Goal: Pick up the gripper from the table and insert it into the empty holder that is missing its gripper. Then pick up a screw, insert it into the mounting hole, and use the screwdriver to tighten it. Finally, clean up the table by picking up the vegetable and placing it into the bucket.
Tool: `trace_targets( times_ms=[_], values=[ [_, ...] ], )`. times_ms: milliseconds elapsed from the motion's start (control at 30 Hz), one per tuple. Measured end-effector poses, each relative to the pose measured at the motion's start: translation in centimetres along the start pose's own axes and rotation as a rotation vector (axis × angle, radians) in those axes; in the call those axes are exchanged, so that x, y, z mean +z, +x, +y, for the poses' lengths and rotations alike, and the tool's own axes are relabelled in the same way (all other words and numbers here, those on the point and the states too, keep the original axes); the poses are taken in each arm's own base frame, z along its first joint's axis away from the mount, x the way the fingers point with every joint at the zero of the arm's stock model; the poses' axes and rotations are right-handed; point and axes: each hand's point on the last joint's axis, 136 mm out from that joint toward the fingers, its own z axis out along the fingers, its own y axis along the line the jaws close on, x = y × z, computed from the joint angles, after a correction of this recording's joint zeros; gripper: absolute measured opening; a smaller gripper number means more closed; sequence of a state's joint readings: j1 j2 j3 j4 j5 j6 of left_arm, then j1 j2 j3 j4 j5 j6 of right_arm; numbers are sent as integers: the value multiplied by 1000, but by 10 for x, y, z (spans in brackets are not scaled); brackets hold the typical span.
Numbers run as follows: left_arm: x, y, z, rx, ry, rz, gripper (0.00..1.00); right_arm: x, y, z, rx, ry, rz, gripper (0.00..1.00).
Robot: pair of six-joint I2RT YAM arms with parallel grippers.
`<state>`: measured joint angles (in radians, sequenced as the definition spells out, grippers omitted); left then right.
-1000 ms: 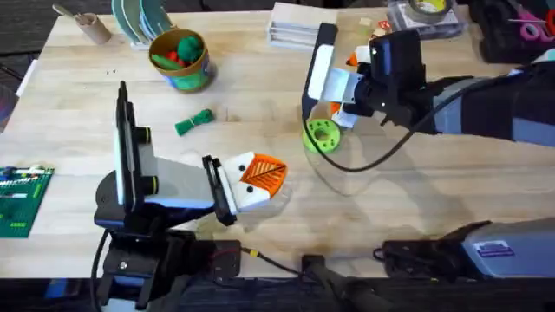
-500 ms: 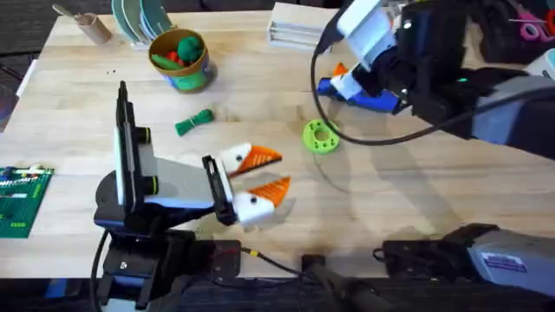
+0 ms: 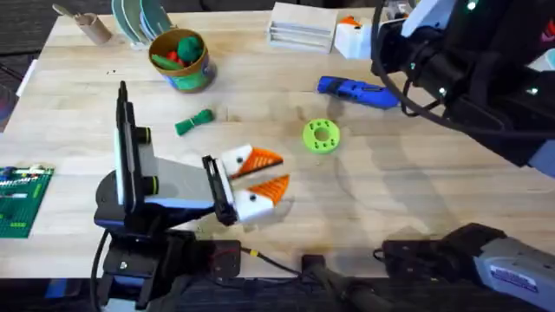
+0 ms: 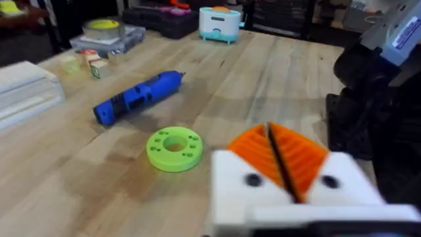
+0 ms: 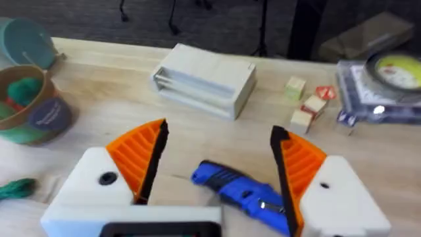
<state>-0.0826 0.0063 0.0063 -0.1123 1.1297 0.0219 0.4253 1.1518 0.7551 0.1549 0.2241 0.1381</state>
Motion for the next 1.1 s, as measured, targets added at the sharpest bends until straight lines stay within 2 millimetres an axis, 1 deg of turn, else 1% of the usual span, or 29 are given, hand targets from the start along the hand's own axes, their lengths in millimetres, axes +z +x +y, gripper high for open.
trace_targets(
  times_ms=[133, 167, 233, 367, 467, 600, 767, 900, 967, 1033, 1100],
  values=[
    [0, 0, 0, -2, 0, 0, 936, -2, 13, 10, 86, -21, 48, 964],
    [0, 0, 0, -3, 0, 0, 973, -2, 14, 14, 109, -27, 55, 964],
    [0, 0, 0, -3, 0, 0, 991, -3, 16, 21, 150, -42, 63, 965],
    [0, 0, 1, -1, -4, 0, 994, -5, 20, 33, 207, -70, 77, 966],
    [0, -1, 5, 7, -32, -3, 993, -5, 24, 36, 224, -73, 93, 966],
    [-1, -4, 19, 15, -108, -10, 993, -5, 28, 37, 235, -73, 108, 967],
    [-6, -7, 44, 4, -264, -17, 992, -6, 29, 44, 228, -118, 123, 966],
    [-20, -10, 63, -92, -428, 32, 991, -7, 31, 50, 221, -152, 133, 967],
    [-29, -14, 67, -142, -508, 63, 990, -8, 31, 51, 221, -159, 135, 966],
    [-41, -25, 69, -172, -587, 86, 990, -8, 31, 52, 221, -163, 136, 967],
    [-54, -41, 70, -195, -668, 109, 990, -8, 31, 53, 221, -166, 137, 967]
  ],
)
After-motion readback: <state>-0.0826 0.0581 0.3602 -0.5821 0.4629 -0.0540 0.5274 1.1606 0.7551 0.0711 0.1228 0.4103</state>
